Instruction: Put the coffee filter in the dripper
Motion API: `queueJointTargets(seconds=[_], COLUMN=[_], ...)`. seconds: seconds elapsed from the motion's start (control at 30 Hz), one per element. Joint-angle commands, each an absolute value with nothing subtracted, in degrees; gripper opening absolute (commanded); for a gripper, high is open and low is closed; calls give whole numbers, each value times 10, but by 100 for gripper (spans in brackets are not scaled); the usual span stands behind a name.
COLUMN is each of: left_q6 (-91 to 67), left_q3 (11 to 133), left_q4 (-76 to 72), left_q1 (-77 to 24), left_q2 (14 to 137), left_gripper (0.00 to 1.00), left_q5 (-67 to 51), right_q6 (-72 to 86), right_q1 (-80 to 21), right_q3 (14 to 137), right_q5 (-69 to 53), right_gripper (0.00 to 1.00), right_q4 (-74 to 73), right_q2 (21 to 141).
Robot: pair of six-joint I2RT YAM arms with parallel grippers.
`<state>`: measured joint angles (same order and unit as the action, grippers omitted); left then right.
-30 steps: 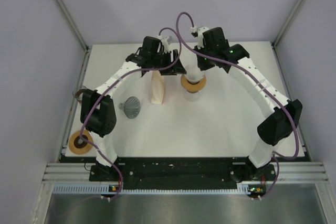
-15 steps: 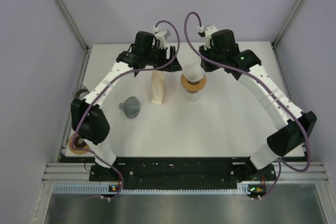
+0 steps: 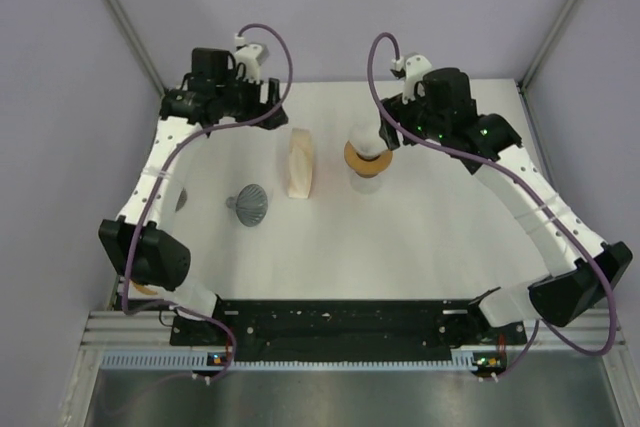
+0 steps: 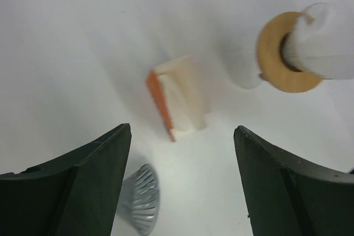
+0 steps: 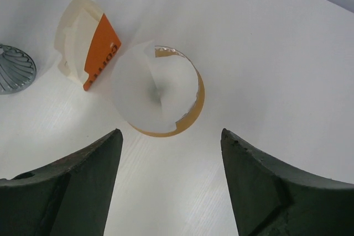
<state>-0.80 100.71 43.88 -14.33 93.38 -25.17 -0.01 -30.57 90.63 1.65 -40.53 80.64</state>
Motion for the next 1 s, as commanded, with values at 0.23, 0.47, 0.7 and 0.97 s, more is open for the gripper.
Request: queueJointTargets(seconds=[0.23,0.47,0.7,0.97], left_q6=[156,161,167,180], left_q3=[891,872,860,841], left_q4=[457,437,394,393], left_q1=[103,223,261,269], left_q2=[808,862,909,948], left_gripper=[87,88,80,54], left_q5=[-16,18,32,26], right_q6=[-26,-27,-31,-33], right_q1=[-303,-303,-302,-302], right_q3=[848,820,806,802], right_q5=[19,33,40,45], right_gripper=[89,99,99,99], right_q4=[-366,-366,-366,-366], right_q2=[742,727,715,716])
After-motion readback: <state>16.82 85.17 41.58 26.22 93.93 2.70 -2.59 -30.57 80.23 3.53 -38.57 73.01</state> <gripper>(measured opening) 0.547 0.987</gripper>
